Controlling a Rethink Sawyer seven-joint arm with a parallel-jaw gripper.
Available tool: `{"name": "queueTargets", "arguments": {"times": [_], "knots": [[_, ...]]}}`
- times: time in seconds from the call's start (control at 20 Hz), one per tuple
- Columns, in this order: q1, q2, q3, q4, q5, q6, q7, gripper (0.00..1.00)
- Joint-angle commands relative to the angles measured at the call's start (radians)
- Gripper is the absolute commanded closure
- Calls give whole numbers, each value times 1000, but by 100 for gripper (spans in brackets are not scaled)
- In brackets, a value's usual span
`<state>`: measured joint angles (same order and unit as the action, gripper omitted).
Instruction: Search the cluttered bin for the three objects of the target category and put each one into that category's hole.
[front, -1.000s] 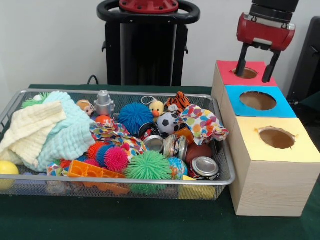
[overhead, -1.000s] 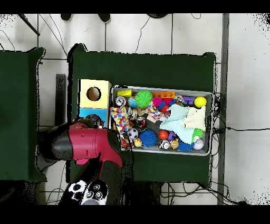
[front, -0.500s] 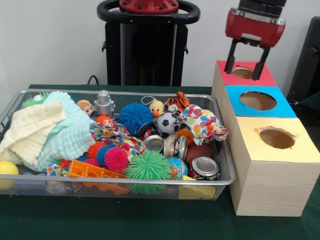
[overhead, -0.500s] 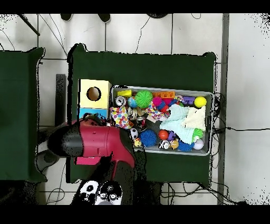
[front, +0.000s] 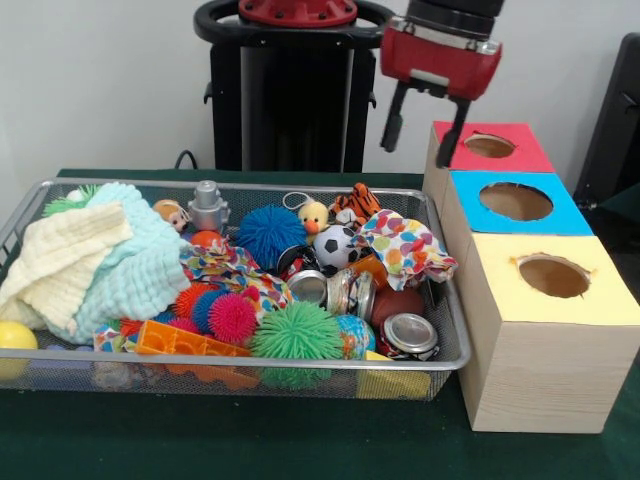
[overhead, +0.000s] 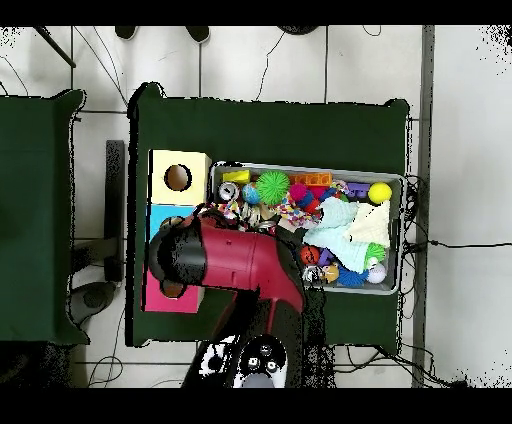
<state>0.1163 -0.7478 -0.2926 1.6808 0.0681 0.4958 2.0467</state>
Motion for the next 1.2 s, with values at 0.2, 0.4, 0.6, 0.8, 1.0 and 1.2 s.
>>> {"name": "queueTargets", "arguments": {"times": [0.2, 0.4, 0.6, 0.8, 1.0, 1.2], "knots": [[-75, 46, 91, -43, 8, 30, 80, 0], [-93, 34, 98, -46, 4, 41, 66, 0], [-129, 32, 115, -59, 1, 49, 39, 0], [-151, 44, 121, -75, -5, 53, 33, 0], [-157, 42, 123, -83, -5, 74, 41, 0], [-161, 42, 119, -92, -8, 84, 46, 0]]}}
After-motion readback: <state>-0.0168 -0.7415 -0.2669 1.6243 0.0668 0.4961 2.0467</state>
